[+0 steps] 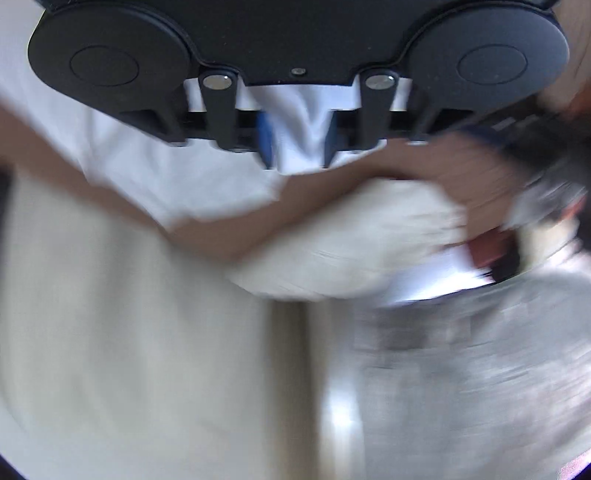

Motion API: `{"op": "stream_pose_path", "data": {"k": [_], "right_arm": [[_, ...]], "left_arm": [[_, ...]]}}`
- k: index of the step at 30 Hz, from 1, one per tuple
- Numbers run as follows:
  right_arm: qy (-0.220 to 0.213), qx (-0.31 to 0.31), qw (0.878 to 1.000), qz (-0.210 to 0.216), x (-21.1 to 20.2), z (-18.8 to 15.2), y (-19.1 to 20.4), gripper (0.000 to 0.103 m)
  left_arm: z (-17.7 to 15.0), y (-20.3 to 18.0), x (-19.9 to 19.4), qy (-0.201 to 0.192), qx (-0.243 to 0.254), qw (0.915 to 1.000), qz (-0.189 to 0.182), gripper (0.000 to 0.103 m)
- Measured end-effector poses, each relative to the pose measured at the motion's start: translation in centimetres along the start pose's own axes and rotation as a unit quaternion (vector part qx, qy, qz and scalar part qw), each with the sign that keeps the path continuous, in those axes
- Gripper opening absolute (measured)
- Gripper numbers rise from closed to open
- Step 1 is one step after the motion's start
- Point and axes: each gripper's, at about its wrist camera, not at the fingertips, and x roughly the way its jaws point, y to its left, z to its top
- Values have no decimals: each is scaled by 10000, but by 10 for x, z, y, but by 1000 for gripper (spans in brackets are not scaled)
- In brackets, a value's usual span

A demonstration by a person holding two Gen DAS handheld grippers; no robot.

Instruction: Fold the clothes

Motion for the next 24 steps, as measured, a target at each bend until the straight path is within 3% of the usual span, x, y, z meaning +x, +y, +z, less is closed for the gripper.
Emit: {"op": "stream_pose_path", "data": {"k": [1, 3, 4, 5, 7, 8, 12, 15, 17, 18, 19, 21, 22, 23, 24], "right_arm": [[90, 409, 9989, -224, 9, -3, -16, 40], [74, 969, 9950, -234, 4, -25, -38, 41], [43, 1209, 9924, -220, 0, -38, -47, 48], [40, 1492, 9884, -269, -7, -51, -55, 54], [155, 2183, 9755, -235, -17, -79, -67, 56], [244, 2601, 9653, -35, -19, -95, -70, 56], [706, 3940, 9061, 1373, -27, -156, -71, 56], [1104, 3726, 9068, 1634, -20, -170, -42, 58], [1426, 3009, 9312, 1482, -13, -167, -17, 59], [1597, 2513, 9426, 1514, -6, -166, -2, 59], [1687, 2114, 9501, 1554, -1, -166, 11, 57], [1732, 1434, 9638, 1434, 14, -164, 31, 39], [1666, 1332, 9678, 1338, 15, -164, 32, 16], [1597, 1242, 9714, 1242, 16, -163, 33, 11], [1378, 1381, 9704, 1427, 6, -161, 27, 11]], "left_arm": [[-3, -1, 7, -23, 17, 10000, -25, 60], [-9, -2, 18, -121, 169, 9998, -2, 60], [-10, -2, 24, -91, 244, 9997, 40, 60], [-10, -2, 29, -57, 262, 9996, 39, 60], [-5, -1, 37, -51, 228, 9997, -48, 60], [-4, 0, 41, -4, 205, 9997, -98, 60], [-9, 7, 54, 419, 75, 9985, -337, 60], [-12, 11, 64, 736, -23, 9960, -516, 60], [-15, 15, 71, 946, -88, 9935, -634, 53], [-16, 16, 74, 1051, -120, 9920, -694, 42], [-17, 18, 78, 1156, -152, 9903, -753, 4], [-19, 21, 84, 1365, -217, 9866, -870, 3], [-21, 23, 83, 1380, -226, 9864, -865, 2], [-23, 23, 74, 1296, -201, 9883, -783, 2], [-25, 22, 65, 1251, -152, 9896, -696, 2]]}}
